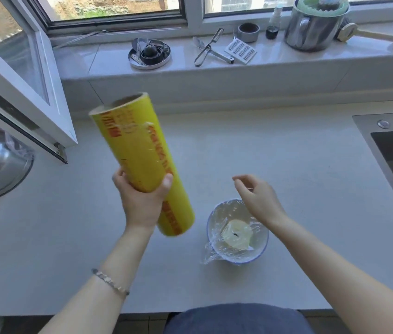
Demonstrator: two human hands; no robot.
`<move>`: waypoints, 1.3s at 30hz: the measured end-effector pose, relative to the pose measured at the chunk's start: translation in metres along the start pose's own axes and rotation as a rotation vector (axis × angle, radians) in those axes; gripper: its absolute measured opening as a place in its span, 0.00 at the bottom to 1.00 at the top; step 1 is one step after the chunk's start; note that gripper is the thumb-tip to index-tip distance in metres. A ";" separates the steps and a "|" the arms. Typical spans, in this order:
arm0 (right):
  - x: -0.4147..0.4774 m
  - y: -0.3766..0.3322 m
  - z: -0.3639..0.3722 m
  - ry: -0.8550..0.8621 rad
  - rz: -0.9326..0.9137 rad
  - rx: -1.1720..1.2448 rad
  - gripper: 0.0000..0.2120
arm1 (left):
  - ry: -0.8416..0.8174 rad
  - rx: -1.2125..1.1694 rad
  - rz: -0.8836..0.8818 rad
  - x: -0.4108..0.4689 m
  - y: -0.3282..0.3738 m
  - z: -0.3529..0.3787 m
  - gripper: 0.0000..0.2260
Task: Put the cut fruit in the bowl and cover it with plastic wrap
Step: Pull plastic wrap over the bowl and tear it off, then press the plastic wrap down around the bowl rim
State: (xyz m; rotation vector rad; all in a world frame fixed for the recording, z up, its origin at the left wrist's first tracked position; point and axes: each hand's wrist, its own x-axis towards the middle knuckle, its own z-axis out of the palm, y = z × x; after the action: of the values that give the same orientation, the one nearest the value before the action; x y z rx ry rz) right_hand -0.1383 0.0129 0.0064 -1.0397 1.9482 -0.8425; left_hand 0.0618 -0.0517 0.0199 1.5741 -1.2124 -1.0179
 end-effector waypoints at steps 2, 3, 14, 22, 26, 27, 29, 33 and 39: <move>-0.004 0.032 -0.008 0.033 0.078 -0.126 0.13 | 0.080 0.014 -0.004 0.015 -0.004 0.003 0.41; -0.006 0.045 -0.010 0.038 0.119 -0.154 0.14 | 0.094 0.020 -0.014 0.019 -0.008 0.006 0.44; -0.011 0.079 -0.003 -0.046 0.250 -0.046 0.14 | 0.037 0.048 -0.084 0.024 -0.049 0.023 0.43; -0.009 0.087 0.000 -0.066 0.238 -0.058 0.14 | 0.026 0.201 -0.231 0.010 -0.064 0.017 0.40; -0.024 0.101 0.001 -0.073 0.362 -0.010 0.14 | -0.235 0.281 -0.473 -0.036 -0.074 0.033 0.23; -0.029 0.104 0.002 -0.096 0.413 0.014 0.16 | -0.381 0.251 -0.510 -0.043 -0.077 0.039 0.19; -0.038 0.105 0.000 -0.176 0.545 0.113 0.22 | -0.555 0.249 -0.494 -0.052 -0.077 0.049 0.15; -0.048 0.096 -0.010 -0.416 0.615 -0.014 0.24 | -0.579 0.266 -0.370 -0.053 -0.070 0.060 0.07; -0.029 0.077 -0.004 -0.148 0.006 -0.249 0.17 | -0.555 0.306 -0.286 -0.047 -0.061 0.058 0.11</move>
State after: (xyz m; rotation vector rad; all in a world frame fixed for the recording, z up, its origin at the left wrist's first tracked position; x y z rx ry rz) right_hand -0.1586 0.0738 -0.0449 -1.2035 1.9612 -0.5117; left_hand 0.0133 -0.0060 -0.0505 1.7994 -1.6027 -1.5872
